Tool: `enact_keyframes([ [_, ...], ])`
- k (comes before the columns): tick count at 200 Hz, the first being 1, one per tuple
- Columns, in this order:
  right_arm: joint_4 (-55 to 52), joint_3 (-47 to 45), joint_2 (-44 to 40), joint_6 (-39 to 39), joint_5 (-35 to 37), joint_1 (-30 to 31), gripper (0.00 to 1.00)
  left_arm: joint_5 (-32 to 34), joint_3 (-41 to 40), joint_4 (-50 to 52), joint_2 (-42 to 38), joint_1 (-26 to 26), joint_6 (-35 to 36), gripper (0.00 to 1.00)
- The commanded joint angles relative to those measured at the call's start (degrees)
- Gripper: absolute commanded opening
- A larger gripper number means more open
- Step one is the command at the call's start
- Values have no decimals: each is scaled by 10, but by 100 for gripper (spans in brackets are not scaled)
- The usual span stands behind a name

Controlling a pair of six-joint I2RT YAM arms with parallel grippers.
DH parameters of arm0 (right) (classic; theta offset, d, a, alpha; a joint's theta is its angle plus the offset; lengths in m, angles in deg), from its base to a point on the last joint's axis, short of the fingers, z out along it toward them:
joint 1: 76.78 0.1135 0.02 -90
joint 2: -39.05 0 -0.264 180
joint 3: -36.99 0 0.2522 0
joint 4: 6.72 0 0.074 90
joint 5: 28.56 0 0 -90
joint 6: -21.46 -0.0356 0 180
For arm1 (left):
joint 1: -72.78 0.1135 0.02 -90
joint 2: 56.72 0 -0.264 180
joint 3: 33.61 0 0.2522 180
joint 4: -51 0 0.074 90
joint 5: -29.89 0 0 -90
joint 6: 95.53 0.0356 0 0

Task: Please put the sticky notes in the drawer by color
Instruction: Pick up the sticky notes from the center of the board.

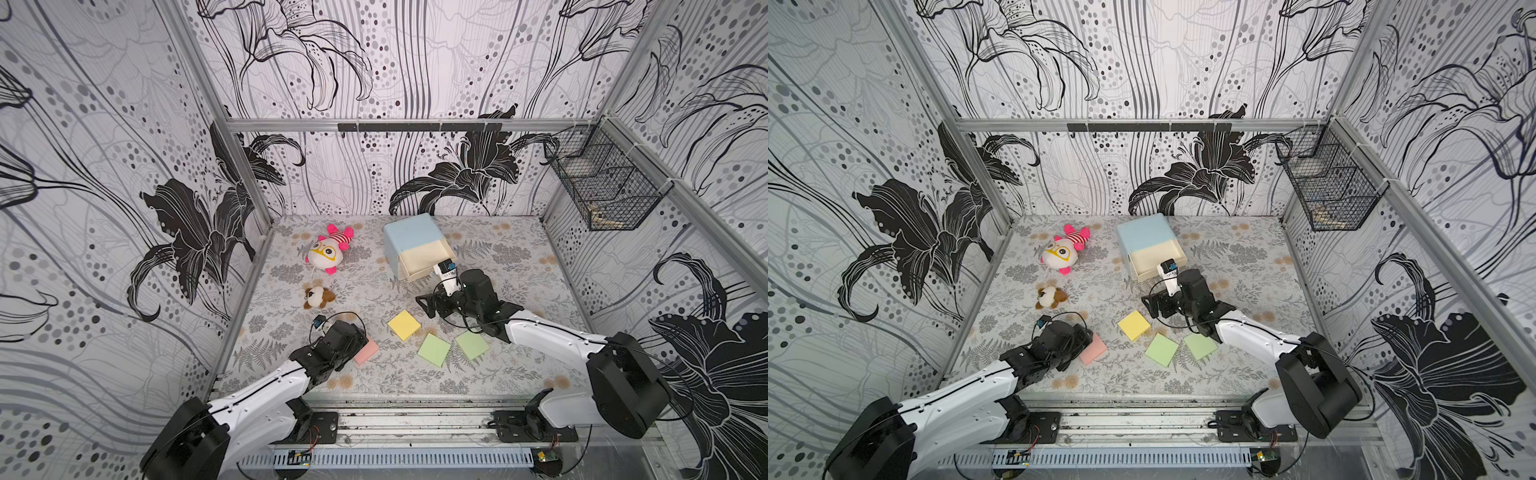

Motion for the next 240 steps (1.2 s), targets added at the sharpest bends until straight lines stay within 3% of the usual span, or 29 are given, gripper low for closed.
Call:
enact_keyframes([
  [1, 10, -7, -11, -15, 6, 3, 99, -13, 17, -48, 29, -1, 0, 83],
  [99, -2, -40, -47, -19, 1, 6, 99, -24, 126, -108, 188, 0, 67, 82],
  [132, -9, -35, -48, -2, -9, 21, 99, 33, 158, -27, 166, 4, 112, 82],
  [186, -9, 5, 13, 25, -4, 72, 99, 101, 183, 145, 97, 58, 207, 88],
  [204, -4, 27, 45, 64, 1, 111, 99, 75, 171, 155, 80, 81, 219, 90],
  [240, -35, 96, 123, 189, -14, 165, 99, -31, 118, 112, 53, 178, 220, 97],
])
